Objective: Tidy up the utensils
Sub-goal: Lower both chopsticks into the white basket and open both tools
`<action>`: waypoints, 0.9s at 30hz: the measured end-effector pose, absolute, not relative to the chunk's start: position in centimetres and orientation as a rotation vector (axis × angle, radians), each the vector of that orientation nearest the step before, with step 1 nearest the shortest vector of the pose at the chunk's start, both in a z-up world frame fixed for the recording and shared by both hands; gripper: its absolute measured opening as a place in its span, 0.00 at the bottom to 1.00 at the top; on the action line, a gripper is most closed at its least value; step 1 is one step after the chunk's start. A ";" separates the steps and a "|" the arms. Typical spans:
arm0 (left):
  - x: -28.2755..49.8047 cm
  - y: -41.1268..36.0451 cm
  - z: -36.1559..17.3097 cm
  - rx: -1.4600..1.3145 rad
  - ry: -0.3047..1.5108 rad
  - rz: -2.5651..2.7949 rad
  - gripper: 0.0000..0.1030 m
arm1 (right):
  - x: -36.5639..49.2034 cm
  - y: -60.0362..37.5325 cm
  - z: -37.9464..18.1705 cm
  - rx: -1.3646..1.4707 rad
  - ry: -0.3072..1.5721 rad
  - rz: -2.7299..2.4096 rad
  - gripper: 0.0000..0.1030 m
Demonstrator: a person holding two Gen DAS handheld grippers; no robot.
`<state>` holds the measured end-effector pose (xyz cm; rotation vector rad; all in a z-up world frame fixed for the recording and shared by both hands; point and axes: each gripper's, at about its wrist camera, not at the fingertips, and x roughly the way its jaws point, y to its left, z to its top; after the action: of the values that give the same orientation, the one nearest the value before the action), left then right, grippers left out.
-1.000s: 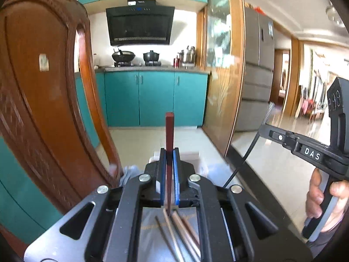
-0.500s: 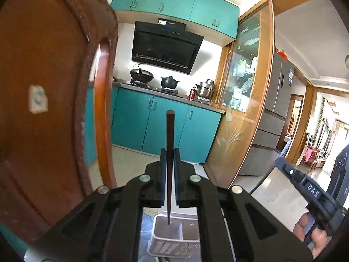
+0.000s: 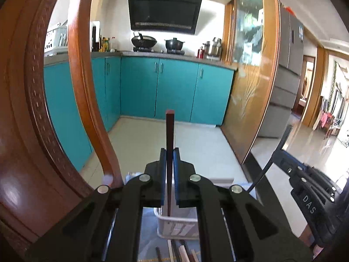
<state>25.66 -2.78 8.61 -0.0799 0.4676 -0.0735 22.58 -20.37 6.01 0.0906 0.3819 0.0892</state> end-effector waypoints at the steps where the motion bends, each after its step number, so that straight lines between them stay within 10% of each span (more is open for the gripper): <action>1: 25.7 -2.9 8.2 -0.079 0.481 -0.073 0.07 | 22.5 -20.2 5.8 0.078 0.384 0.083 0.07; 17: 20.9 -2.1 5.3 -0.012 0.448 -0.084 0.07 | 15.3 -21.7 3.5 0.031 0.341 0.189 0.36; 27: 17.7 -2.0 4.2 0.056 0.414 -0.073 0.36 | 16.0 -17.4 -3.8 -0.061 0.688 0.349 0.44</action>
<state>17.73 -1.98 4.21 0.0556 0.4136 -0.0726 15.96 -17.39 -3.76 -0.0612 0.6877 0.3489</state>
